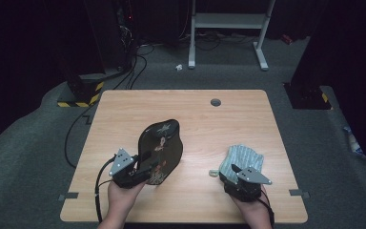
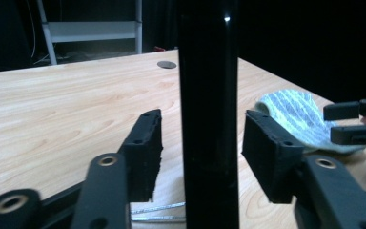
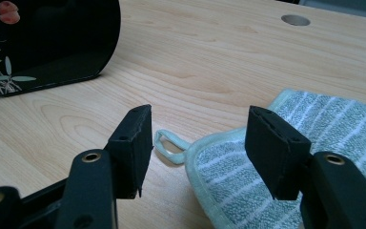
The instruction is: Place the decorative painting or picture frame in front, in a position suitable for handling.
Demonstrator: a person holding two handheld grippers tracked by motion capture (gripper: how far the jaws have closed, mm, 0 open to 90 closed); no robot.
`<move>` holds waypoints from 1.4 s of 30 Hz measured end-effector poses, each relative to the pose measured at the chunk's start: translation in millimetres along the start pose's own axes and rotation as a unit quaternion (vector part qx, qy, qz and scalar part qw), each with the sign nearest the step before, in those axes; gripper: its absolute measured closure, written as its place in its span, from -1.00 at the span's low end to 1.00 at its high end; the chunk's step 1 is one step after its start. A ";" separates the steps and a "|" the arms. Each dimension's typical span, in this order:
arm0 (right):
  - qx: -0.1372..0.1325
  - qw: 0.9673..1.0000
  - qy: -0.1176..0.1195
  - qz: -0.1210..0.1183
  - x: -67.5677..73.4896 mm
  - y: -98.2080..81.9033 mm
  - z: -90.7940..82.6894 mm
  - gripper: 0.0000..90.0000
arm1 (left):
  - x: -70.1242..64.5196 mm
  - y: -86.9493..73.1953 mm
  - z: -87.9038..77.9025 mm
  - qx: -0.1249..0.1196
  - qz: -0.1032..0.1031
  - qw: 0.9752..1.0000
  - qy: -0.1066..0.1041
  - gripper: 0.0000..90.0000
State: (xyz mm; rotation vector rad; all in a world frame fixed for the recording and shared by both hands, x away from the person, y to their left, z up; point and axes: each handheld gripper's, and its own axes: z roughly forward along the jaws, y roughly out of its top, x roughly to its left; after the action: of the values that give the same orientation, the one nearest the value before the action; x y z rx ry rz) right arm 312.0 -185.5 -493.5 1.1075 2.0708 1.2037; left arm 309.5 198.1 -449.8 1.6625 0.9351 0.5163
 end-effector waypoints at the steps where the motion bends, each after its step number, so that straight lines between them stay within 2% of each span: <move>1: 0.001 1.000 0.000 0.001 0.1 -0.1 0.1 -0.06 | 0.8 -2.0 -1.7 0.000 -0.001 1.000 -0.002 0.02; 3: 0.001 1.000 0.000 -0.001 -0.1 -0.3 0.6 -0.05 | 0.6 -6.5 -5.4 0.000 0.000 1.000 0.004 -0.02; 6: 0.003 1.000 0.000 -0.004 1.4 -0.9 1.4 -0.05 | -5.2 -14.2 -10.4 0.004 0.029 0.999 0.026 -0.09; 7: 0.005 1.000 -0.001 -0.005 1.8 -1.1 1.6 -0.05 | -7.3 -16.8 -11.2 0.010 0.037 0.999 0.027 -0.11; 10: 0.007 1.000 0.000 -0.006 2.7 -1.3 2.9 -0.06 | -11.2 -24.7 -11.5 0.028 0.040 0.999 0.013 -0.14; 14: 0.009 1.000 -0.002 -0.009 3.8 -1.9 3.8 -0.06 | -8.2 -37.4 -7.4 0.048 0.012 0.999 -0.007 -0.17; 17: 0.013 1.000 0.000 -0.013 3.5 -2.9 4.6 -0.06 | -5.1 -47.6 -3.6 0.063 0.005 0.998 -0.013 -0.15; 18: 0.015 1.000 0.000 -0.013 3.4 -3.3 5.3 -0.06 | -4.9 -50.9 -2.2 0.069 0.005 0.998 -0.013 -0.14; 21: 0.020 1.000 0.001 -0.010 3.2 -4.6 7.0 -0.07 | -5.9 -59.5 2.5 0.086 0.022 0.996 -0.002 -0.09; 26: 0.021 1.000 0.002 -0.010 2.6 -4.8 7.2 -0.09 | -6.5 -67.7 7.1 0.102 0.025 0.995 -0.003 -0.12; 30: 0.029 0.999 -0.015 -0.017 -1.7 -5.4 7.0 -0.09 | -3.0 -73.8 9.5 0.112 0.020 0.993 -0.001 -0.10; 33: 0.033 0.998 -0.044 -0.043 -7.7 -8.4 5.9 -0.08 | -2.2 -79.6 12.3 0.121 0.014 0.992 -0.004 -0.11; 34: 0.035 0.997 -0.050 -0.040 -11.1 -9.2 5.4 -0.08 | -2.3 -80.7 13.4 0.126 0.005 0.992 -0.005 -0.11; 38: 0.040 0.997 -0.057 -0.014 -22.6 -10.8 5.2 -0.02 | -2.0 -80.4 15.8 0.133 -0.003 0.991 -0.002 -0.12; 42: 0.050 0.998 -0.044 -0.011 -19.8 -10.0 13.2 0.04 | 0.9 -80.3 16.4 0.134 -0.018 0.991 -0.002 -0.12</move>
State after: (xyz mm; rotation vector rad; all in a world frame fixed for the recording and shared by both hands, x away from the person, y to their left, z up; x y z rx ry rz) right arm 328.5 -198.6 -508.3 1.1599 2.0890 1.0319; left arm 296.9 195.6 -530.8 1.8818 1.0659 0.3738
